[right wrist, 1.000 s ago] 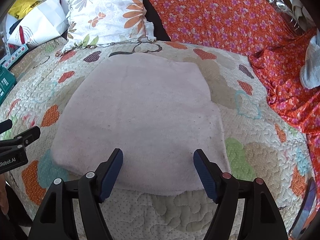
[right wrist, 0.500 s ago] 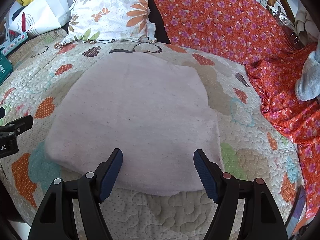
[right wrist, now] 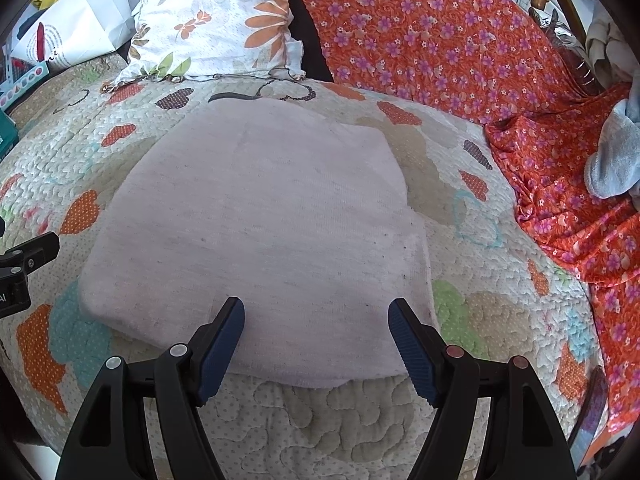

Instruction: Fold small clothes

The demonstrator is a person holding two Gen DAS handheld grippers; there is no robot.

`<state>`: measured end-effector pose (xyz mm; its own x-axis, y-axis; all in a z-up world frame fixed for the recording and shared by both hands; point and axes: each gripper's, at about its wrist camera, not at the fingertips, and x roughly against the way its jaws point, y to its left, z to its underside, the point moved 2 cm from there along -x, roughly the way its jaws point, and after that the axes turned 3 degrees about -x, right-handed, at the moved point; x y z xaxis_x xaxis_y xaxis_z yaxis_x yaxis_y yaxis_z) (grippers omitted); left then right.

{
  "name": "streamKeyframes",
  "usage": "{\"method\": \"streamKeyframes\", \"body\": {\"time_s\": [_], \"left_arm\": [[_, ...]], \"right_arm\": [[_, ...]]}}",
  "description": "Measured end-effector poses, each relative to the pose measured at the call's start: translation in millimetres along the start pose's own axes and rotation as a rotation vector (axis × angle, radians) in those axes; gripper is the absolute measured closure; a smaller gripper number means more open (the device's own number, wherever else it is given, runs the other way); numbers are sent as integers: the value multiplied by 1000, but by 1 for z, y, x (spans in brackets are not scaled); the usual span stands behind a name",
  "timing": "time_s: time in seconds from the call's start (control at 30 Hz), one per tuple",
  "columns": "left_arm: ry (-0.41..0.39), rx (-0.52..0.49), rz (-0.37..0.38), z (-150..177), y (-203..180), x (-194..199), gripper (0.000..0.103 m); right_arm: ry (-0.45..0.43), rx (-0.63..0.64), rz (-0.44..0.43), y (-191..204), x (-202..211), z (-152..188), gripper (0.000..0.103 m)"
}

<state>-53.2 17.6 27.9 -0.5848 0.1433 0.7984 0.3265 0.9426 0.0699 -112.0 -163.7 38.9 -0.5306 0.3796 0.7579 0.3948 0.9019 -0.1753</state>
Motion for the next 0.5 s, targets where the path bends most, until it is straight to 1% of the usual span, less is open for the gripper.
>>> {"method": "streamKeyframes", "body": {"time_s": [0.5], "left_arm": [[0, -5, 11, 2, -1, -2, 0]], "right_arm": [[5, 7, 3, 0, -2, 2, 23]]}}
